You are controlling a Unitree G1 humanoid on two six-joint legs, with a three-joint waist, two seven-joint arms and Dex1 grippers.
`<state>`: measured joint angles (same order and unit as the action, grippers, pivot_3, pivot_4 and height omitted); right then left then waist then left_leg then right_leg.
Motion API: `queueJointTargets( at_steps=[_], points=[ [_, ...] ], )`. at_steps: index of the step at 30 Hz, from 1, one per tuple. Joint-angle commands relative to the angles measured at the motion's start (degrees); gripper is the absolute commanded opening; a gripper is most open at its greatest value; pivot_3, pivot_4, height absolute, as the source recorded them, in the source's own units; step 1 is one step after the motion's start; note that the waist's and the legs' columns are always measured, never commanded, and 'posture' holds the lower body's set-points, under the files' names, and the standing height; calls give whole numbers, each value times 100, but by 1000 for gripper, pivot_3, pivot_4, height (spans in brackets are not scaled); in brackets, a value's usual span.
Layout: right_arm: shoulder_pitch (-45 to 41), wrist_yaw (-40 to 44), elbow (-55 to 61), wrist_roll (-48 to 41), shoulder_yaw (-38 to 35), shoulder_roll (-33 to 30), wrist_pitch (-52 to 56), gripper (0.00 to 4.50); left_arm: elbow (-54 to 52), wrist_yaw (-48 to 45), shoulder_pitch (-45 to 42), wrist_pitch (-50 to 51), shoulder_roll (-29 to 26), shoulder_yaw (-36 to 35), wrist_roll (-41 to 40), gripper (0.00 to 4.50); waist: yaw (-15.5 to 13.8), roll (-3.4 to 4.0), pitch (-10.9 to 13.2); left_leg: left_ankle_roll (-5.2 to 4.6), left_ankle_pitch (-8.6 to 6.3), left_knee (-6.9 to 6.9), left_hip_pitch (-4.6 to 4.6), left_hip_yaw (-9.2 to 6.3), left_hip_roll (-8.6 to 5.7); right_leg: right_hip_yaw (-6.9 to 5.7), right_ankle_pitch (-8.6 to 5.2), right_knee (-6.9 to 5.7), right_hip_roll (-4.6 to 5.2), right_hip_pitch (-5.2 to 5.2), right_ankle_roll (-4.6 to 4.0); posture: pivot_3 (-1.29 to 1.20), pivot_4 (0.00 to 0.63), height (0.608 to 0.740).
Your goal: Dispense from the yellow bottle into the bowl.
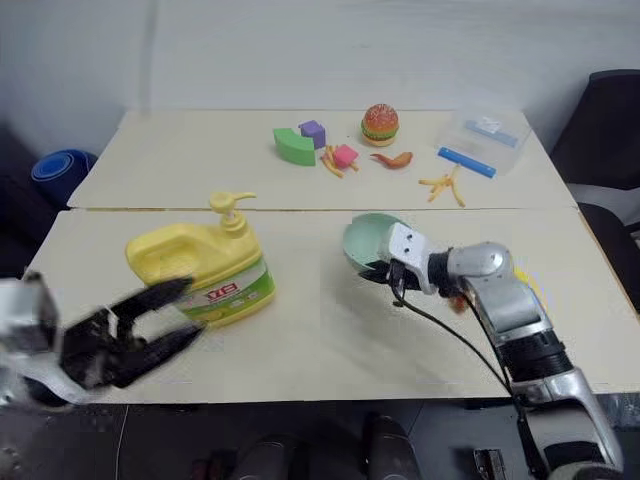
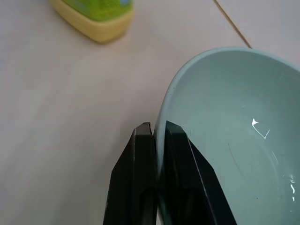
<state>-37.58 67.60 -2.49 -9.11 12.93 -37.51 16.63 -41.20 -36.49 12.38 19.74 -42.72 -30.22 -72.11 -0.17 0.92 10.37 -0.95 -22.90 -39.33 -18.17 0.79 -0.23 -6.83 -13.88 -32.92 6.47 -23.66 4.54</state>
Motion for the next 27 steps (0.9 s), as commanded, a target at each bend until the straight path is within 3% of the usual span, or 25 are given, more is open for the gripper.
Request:
queueJointTargets(
  at_steps=[1, 8, 14, 21, 27],
  points=[
    [-647, 351, 353, -138, 163, 122, 104, 0, 513, 774, -1173, -77, -315, -426, -375, 2259, 12, -2, -1, 7, 5, -2, -3, -11, -2, -6, 1, -2, -2, 0, -2, 0, 150, 740],
    [-1911, 760, 10, -15, 644, 576, 361, 0, 1799, 44, -3032, 141, -722, 1053, 1365, 12, 42, -5, 0, 10, 10, 2, -12, 1, -4, -25, 1, -25, -57, -5, -2, 0, 150, 740],
    [-2549, 870, -310, 124, 905, 873, 530, 0, 2342, -425, -3504, 290, -644, 1514, 2025, 12, 53, -10, -1, 13, 11, 4, -16, 2, 2, -36, 2, -14, -61, -7, -1, 0, 150, 740],
    [-2782, 1082, -365, 158, 1067, 1028, 575, 0, 2612, -280, -4064, 582, -315, 1825, 2485, 12, 42, -13, -1, 23, 16, 3, -15, -8, 6, -26, 2, -19, -60, -7, -1, 0, 150, 740],
    [-2817, 1196, -403, 178, 1087, 1065, 550, 0, 2824, -587, -4279, 1053, -509, 1956, 2724, 12, 65, -15, -2, 24, 16, 4, -16, -7, 6, -27, 2, -20, -60, -7, 0, 0, 150, 740]
  ],
)
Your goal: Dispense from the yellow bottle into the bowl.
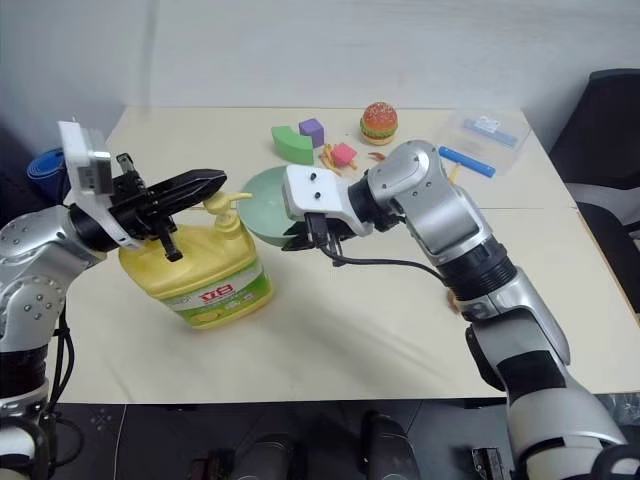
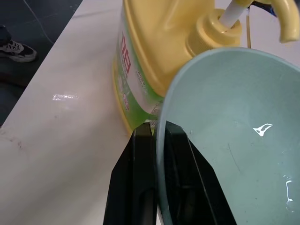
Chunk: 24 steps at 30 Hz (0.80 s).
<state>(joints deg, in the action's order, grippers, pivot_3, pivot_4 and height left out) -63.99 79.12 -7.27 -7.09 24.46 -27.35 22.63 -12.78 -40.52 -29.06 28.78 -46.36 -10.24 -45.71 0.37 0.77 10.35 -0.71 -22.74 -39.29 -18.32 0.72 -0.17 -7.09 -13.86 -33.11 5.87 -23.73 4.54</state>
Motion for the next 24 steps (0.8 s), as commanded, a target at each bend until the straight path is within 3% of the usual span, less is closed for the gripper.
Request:
queueJointTargets(
  at_steps=[1, 12, 24],
  points=[
    [-175, 34, 69, -13, -73, 59, -51, 0, -20, -234, -153, 197, -164, -38, 100, 12, 17, 0, 0, 1, 1, 0, 1, 1, 1, 0, 0, -1, -1, 0, 0, 0, 150, 740],
    [-160, -55, 62, 4, -130, 121, 35, 0, -89, -405, 109, 602, -374, 435, 821, 12, 91, 0, -1, 4, 2, 0, 9, 0, 0, 5, 0, -11, 9, 3, 0, 0, 150, 740],
    [-294, -49, -48, -10, -119, 283, 14, 0, 82, -388, 652, 979, -280, 594, 908, 12, 120, 26, -20, 10, 6, 0, 36, 1, -4, 10, -2, -33, 47, 15, -4, 0, 150, 740]
  ],
)
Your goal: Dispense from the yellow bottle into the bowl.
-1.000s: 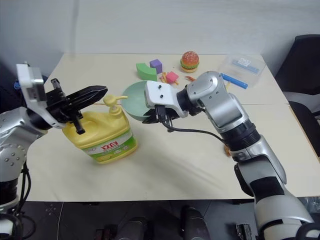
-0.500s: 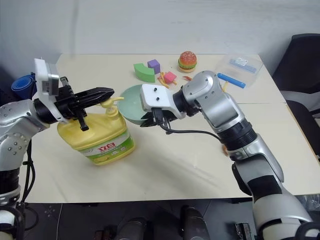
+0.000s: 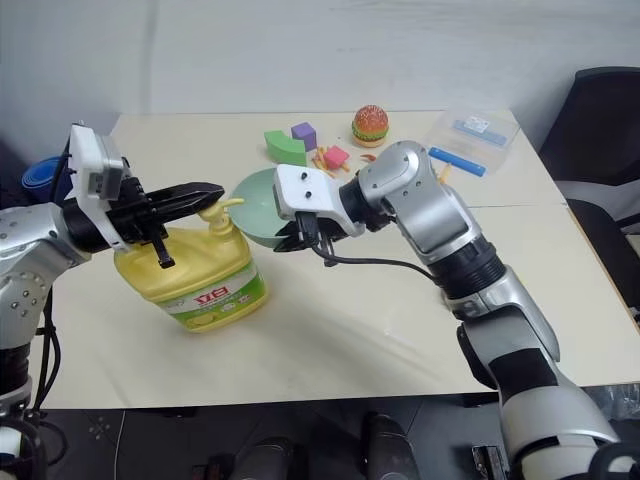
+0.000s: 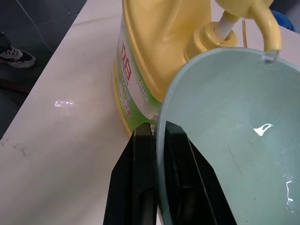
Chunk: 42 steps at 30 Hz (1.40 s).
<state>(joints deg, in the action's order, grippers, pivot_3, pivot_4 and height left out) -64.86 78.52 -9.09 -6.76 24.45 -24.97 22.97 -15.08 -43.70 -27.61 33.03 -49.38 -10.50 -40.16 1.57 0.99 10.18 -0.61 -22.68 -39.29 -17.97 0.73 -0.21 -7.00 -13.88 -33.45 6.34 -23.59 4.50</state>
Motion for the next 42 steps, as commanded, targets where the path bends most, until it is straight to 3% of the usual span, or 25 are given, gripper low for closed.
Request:
queueJointTargets(
  at_steps=[1, 7, 13, 18, 21, 25, 31, 33, 36, 40, 42],
  points=[
    [-195, 13, 145, -52, -119, 48, -6, 0, 318, -55, 534, 564, 12, 649, 389, 12, 0, 10, -7, 0, 0, 0, 0, 0, 0, 0, 0, 0, 0, 0, 0, 0, 150, 740],
    [-118, 5, 221, -89, -137, 46, 75, 0, 339, -32, 589, 554, 154, 597, 269, 12, 0, 44, -43, 0, 0, 1, 1, 0, 0, 0, 0, 0, 1, 0, 0, 0, 150, 740],
    [104, -166, 149, -79, -360, -147, -73, 0, 310, -430, 175, -316, 624, -542, -419, 12, 0, 47, -47, 0, 0, 1, -4, 0, -1, 1, 0, -2, 3, -5, -1, 0, 150, 740],
    [687, -166, -80, 6, -580, -723, -499, 0, 127, -938, 33, -587, 559, -1187, -902, 12, -16, -16, -10, -1, 2, 0, -39, -13, -4, -12, 0, 6, 5, -24, -1, 0, 150, 740],
    [1226, -123, -406, -19, -694, -1001, -833, 0, -353, -1336, 518, -376, 295, -1267, -1104, 12, -2, -35, -1, -3, 0, 1, -43, -14, -4, -20, 0, 13, 6, -25, -1, 0, 150, 740],
    [1872, -261, -1145, -52, -902, -901, -1680, 0, -991, -1702, 1728, -241, -17, -1280, -963, 12, 27, -32, 2, -5, 0, 14, -38, -9, -4, -21, 1, 47, 7, -13, 2, 0, 150, 740],
    [2424, -365, -1818, -92, -1050, -625, -2975, 0, -1407, -1628, 2840, -675, 155, -1078, -324, 12, 2, -22, 33, 13, 15, 12, -24, -10, 2, -17, -1, 38, 1, -13, -6, 0, 150, 740],
    [2654, -270, -1759, -103, -1072, -676, -3218, 636, -1514, -1681, 3249, -888, 213, -933, -28, 0, -1, -20, 34, 13, 15, 12, -23, -11, 3, -16, -1, 13, 3, -13, -8, 0, 150, 740],
    [3072, -138, -1220, -454, -1350, -819, -3218, 1574, -1522, -1196, 3563, -784, 454, -897, 101, 571, -43, -20, 35, 8, 11, 13, -28, -18, 1, -20, -1, 22, 8, -12, -8, 0, 150, 740],
    [3673, -123, -397, -965, -1771, -1050, -2906, 3053, -1581, -1107, 3790, -956, 644, -929, 188, 1866, -135, -19, 36, 1, 8, 12, -32, -22, 0, -22, 1, 35, 12, -8, -5, 0, 150, 740],
    [4432, -334, 195, -1321, -2315, -1175, -2989, 3772, -1279, -1095, 4087, -1833, 895, -848, 849, 2507, -152, -19, 35, 1, 6, 13, -28, -22, 1, -23, 1, 49, 12, -5, -5, 0, 150, 740]
  ],
)
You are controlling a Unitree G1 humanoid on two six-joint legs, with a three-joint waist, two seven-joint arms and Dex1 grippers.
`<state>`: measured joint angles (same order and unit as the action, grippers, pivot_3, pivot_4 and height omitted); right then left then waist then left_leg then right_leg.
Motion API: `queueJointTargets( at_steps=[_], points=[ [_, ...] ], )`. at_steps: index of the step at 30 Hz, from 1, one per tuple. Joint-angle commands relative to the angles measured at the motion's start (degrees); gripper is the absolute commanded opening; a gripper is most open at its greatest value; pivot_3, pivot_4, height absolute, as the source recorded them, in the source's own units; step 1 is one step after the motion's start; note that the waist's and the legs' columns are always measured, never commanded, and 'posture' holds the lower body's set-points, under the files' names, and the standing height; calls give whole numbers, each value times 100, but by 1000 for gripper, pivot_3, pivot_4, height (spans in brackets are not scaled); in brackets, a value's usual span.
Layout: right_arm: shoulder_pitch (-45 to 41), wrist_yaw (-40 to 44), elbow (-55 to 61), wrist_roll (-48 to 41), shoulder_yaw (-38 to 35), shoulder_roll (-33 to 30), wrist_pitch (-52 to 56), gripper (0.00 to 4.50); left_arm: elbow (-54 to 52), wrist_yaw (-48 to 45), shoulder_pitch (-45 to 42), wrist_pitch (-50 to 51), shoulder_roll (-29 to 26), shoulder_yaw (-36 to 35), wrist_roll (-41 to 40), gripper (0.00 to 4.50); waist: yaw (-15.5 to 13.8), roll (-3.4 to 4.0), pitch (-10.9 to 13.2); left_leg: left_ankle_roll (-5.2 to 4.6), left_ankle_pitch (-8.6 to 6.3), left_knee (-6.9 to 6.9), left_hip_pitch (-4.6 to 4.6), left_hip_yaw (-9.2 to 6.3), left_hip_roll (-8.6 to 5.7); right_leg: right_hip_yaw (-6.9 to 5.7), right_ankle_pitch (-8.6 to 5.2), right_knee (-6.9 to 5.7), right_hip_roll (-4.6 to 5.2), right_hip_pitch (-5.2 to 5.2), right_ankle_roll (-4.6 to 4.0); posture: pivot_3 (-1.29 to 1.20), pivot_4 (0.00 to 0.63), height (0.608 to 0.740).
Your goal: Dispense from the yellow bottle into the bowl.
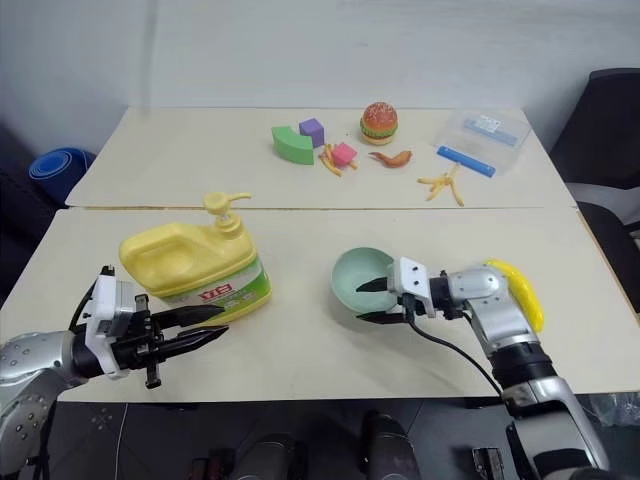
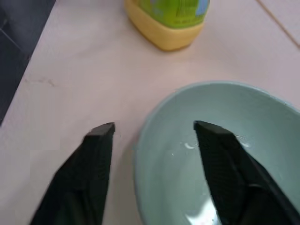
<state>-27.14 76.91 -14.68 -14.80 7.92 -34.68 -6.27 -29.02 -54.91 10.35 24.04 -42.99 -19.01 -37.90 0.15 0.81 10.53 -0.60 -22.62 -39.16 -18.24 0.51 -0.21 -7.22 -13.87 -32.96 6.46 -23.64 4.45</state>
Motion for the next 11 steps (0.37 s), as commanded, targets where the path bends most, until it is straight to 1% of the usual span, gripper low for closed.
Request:
queueJointTargets(
  at_steps=[1, 2, 3, 5, 6, 8, 11],
  points=[
    [1000, -292, 997, -608, -880, -263, -57, 4176, 284, 53, 398, -1411, 400, 26, 941, 2877, -50, 7, -5, 1, -3, 1, 2, 0, 2, -1, -1, 2, -1, 1, -2, 0, 150, 740],
    [1413, -420, 1198, -595, -1087, -347, -85, 4495, 486, 114, 564, -1741, 538, 38, 1204, 3257, -60, 7, -5, -1, -7, 11, 2, -4, 2, -6, -1, 4, -1, 5, -2, 0, 150, 740],
    [1820, -604, 1335, -483, -1274, -398, -194, 4500, 675, 186, 737, -1952, 644, 57, 1429, 3487, -97, 7, -5, -3, -10, 10, 4, -3, 3, -6, -1, 6, -2, 6, -2, 0, 150, 740],
    [2520, -401, 1581, -913, -1574, -441, -166, 4500, 996, 179, 1090, -2442, 773, 106, 1789, 4138, -144, 3, -6, -13, -16, 9, 0, 4, 2, -7, -1, 16, -2, 6, -2, 0, 150, 740],
    [2780, -319, 1694, -1115, -1669, -505, 38, 4500, 1115, 207, 1207, -2683, 811, 127, 1955, 4138, -147, 3, -5, -19, -20, 8, 0, 10, 2, -5, -1, 35, -3, 7, -2, 0, 150, 740],
    [3107, -321, 1698, -1247, -1883, -454, -132, 4500, 1447, 340, 1340, -3131, 900, 139, 2256, 4138, -146, 2, -2, -42, -35, 6, 2, 26, 2, 10, 2, 38, 1, 7, 3, 0, 150, 740],
    [3346, -478, 1457, -1011, -2043, -258, -863, 4500, 1917, 591, 1314, -3511, 1033, 90, 2455, 4138, -149, 0, -1, -62, -67, 5, 3, 40, 3, 33, 13, 45, 5, 16, -10, 0, 150, 740]
  ],
)
